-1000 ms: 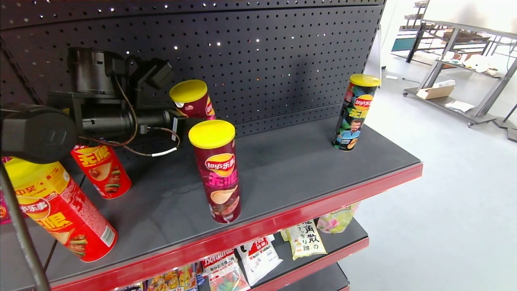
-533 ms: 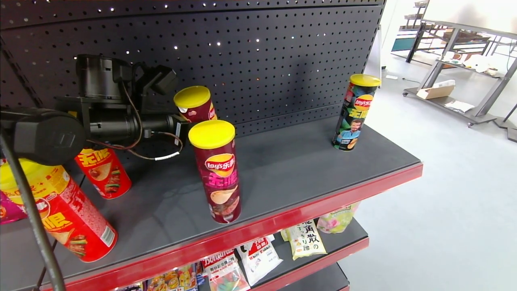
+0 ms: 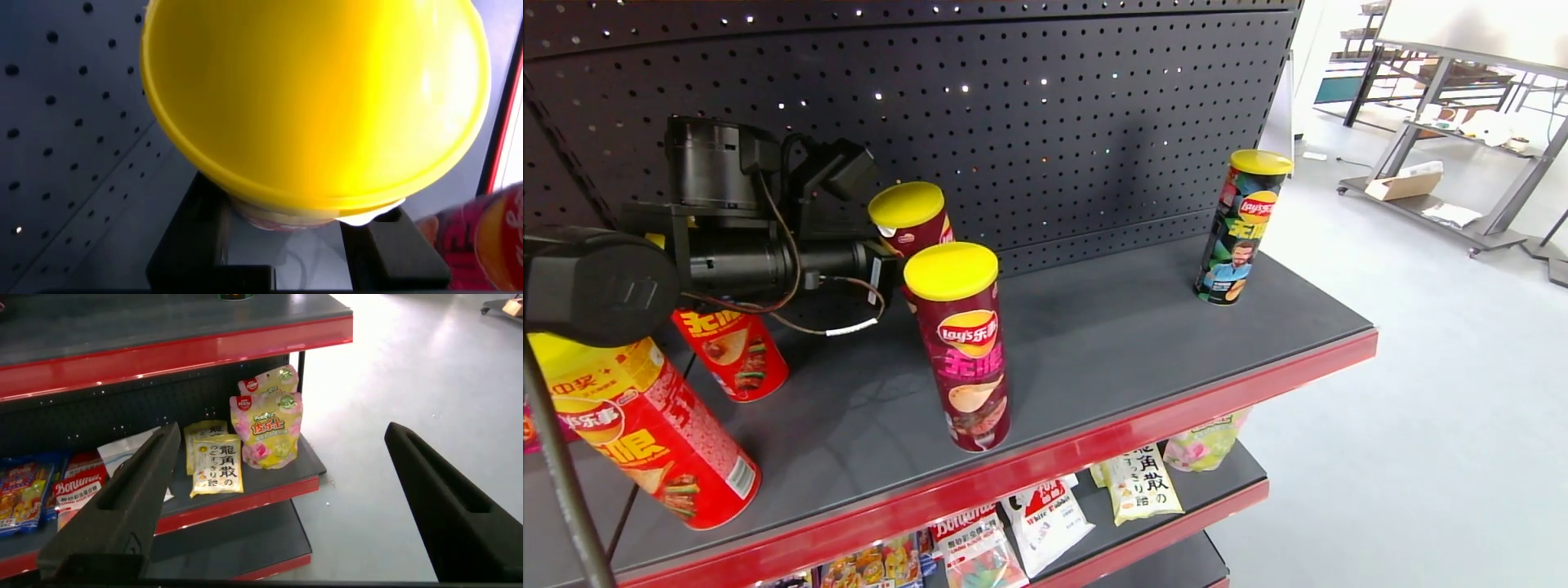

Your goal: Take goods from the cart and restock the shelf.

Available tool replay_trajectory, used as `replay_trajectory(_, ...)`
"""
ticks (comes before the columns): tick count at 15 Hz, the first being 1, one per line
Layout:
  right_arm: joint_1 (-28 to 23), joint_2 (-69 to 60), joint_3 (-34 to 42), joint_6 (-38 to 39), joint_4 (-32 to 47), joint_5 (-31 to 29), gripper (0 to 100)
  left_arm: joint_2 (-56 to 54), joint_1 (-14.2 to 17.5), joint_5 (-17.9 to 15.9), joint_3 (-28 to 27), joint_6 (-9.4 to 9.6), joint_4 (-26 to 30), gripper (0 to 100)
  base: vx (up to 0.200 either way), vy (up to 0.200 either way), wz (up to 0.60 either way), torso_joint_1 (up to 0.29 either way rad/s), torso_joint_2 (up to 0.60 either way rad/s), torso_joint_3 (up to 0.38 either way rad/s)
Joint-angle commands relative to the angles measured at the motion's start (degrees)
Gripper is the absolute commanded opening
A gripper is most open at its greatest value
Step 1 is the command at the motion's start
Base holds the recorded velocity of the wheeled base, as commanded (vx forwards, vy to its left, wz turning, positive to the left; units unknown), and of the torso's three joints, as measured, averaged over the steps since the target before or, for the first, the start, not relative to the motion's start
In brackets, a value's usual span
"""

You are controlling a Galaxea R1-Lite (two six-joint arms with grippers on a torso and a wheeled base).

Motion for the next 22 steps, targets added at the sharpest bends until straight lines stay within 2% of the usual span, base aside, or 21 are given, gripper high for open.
replay_trajectory(1,0.02,0.09,0.00,0.00,-0.02,0.02,100,-0.90,0.06,0.02,0.56,-0.01,-0.04,0,0.000,0.000,0.00,0.000,0.00,0.000)
replay_trajectory(19,0.02,0.09,0.00,0.00,-0.02,0.02,100,2.96,-0.20,-0.07,-0.50,-0.01,-1.89,0,0.000,0.000,0.00,0.000,0.00,0.000)
replay_trajectory(20,0.02,0.09,0.00,0.00,-0.02,0.02,100,2.96,-0.20,-0.07,-0.50,-0.01,-1.89,100,0.000,0.000,0.00,0.000,0.00,0.000)
replay_trajectory(22,0.02,0.09,0.00,0.00,-0.02,0.02,100,3.05,-0.20,-0.07,-0.50,-0.01,-1.80,100,0.000,0.000,0.00,0.000,0.00,0.000)
